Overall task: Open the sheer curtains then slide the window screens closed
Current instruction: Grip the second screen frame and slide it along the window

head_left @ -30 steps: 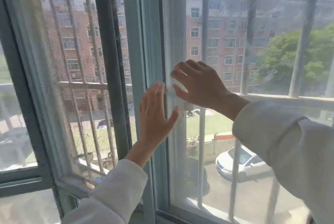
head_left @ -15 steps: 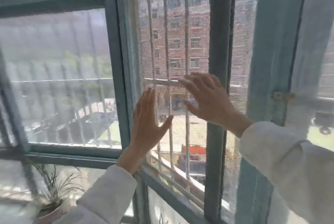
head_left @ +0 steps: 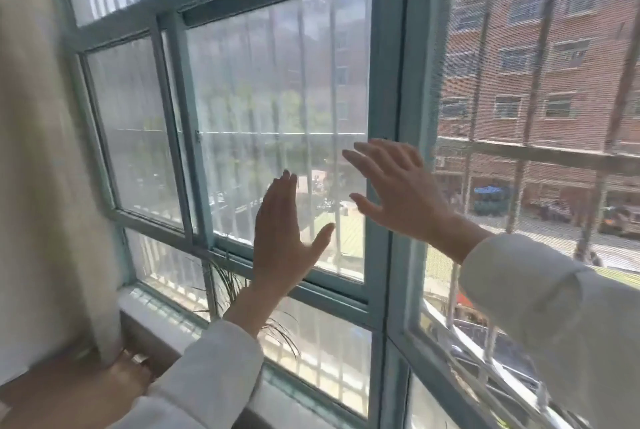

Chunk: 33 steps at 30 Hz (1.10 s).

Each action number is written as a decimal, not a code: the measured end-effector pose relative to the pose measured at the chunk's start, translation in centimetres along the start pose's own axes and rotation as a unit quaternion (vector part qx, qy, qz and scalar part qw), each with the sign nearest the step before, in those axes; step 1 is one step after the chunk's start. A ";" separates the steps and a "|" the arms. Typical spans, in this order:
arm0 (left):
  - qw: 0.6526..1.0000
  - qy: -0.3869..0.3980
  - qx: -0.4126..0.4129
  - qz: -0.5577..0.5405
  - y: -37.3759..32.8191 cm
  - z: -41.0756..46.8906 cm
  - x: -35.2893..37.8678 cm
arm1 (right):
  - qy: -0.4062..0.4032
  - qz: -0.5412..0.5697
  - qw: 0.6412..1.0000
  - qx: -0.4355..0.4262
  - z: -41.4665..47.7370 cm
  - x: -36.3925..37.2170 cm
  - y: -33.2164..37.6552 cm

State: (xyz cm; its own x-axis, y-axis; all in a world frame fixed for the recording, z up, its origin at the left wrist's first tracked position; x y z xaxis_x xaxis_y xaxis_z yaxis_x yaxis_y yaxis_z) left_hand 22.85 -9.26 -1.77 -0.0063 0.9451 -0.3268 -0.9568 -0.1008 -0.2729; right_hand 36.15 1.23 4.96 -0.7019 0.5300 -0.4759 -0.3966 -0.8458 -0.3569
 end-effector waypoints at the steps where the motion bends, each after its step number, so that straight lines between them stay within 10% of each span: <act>1: 1.000 -0.001 -0.008 0.010 2.1 0.1 -0.1 | 0.000 0.011 1.000 -0.006 1.2 2.0 0.9; 33: 0.983 0.018 -0.115 0.145 56.6 17.1 7.9 | -0.065 0.103 0.988 -0.092 34.7 50.1 17.2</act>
State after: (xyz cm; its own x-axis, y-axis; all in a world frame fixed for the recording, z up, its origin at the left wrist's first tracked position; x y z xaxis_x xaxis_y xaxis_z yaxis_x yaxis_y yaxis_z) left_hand -36.36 -2.20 -4.29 -0.2541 0.8552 -0.4518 -0.8255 -0.4352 -0.3594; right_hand -26.30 11.10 2.86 -0.8311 0.3260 -0.4506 -0.1325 -0.9029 -0.4088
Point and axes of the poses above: each hand's wrist, its own z-axis towards the middle knuckle, its own x-axis out of the palm, y = z × x, the point moved 2 cm from there along z, towards the middle knuckle, and after that the axes turned 7 degrees about -y, right-handed, at the moved point
